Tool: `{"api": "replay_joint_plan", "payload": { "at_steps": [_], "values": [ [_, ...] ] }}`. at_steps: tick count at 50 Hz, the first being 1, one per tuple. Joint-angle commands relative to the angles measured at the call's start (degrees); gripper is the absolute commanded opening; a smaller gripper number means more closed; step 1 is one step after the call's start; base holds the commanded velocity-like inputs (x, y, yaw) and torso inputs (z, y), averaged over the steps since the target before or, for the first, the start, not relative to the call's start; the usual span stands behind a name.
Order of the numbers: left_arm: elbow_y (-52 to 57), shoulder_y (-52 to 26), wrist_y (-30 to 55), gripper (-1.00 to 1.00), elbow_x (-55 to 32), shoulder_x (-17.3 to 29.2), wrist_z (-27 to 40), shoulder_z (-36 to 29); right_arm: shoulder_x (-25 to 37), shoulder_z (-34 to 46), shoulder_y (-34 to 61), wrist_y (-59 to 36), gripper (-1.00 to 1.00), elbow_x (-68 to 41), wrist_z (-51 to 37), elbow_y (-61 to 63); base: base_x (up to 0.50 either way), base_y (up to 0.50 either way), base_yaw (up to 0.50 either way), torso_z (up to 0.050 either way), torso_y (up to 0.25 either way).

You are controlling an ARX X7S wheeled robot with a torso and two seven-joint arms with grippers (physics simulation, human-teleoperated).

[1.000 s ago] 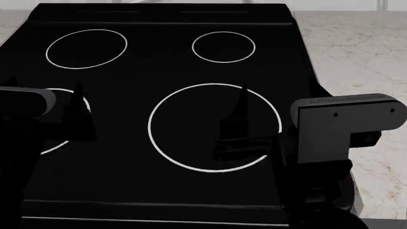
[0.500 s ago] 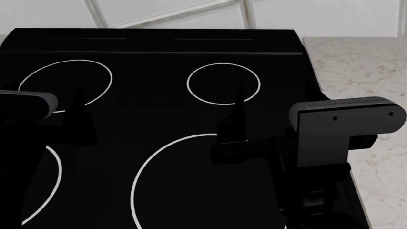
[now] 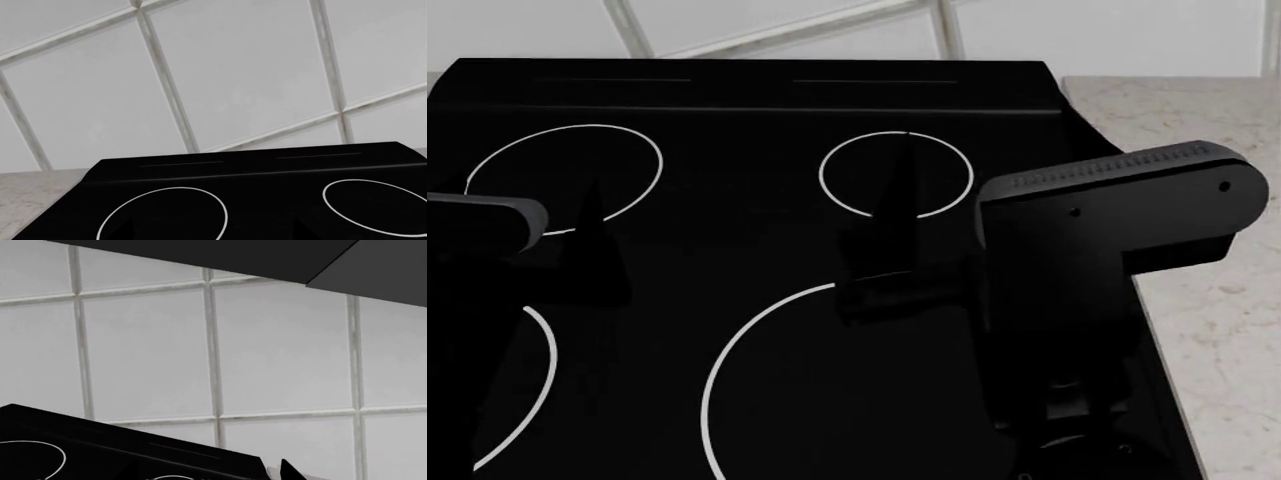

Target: Press the start button on the microwave

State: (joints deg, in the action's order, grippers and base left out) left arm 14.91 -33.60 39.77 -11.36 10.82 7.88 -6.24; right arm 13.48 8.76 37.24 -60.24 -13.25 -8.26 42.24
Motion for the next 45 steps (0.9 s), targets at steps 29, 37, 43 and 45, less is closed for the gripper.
{"api": "replay_joint_plan", "payload": {
  "at_steps": [29, 37, 43, 45],
  "values": [
    [-1.8, -0.4, -1.9, 1.00, -0.2, 0.9, 0.7, -1.5, 2.3, -4.5, 49.5, -29.7, 1.00, -12.0, -2.7, -2.4, 0.00, 0.00, 0.00, 0.000, 0.000],
    [-1.6, -0.3, -1.8, 1.00, -0.5, 1.1, 0.9, -1.6, 3.6, -4.7, 53.5, -27.7, -1.00, -16.4, -5.7, -8.3, 0.00, 0.00, 0.00, 0.000, 0.000],
    [-1.2, -0.4, -1.6, 1.00, -0.7, 1.3, 1.1, -1.7, 4.4, -2.2, 55.6, -24.4, -1.00, -15.6, -5.1, -12.9, 0.00, 0.00, 0.00, 0.000, 0.000],
    [-1.3, -0.4, -1.7, 1.00, -0.7, 1.3, 1.1, -1.8, 4.6, -1.4, 56.0, -23.4, -1.00, -15.4, -4.8, -14.1, 0.00, 0.00, 0.00, 0.000, 0.000]
  ]
}}
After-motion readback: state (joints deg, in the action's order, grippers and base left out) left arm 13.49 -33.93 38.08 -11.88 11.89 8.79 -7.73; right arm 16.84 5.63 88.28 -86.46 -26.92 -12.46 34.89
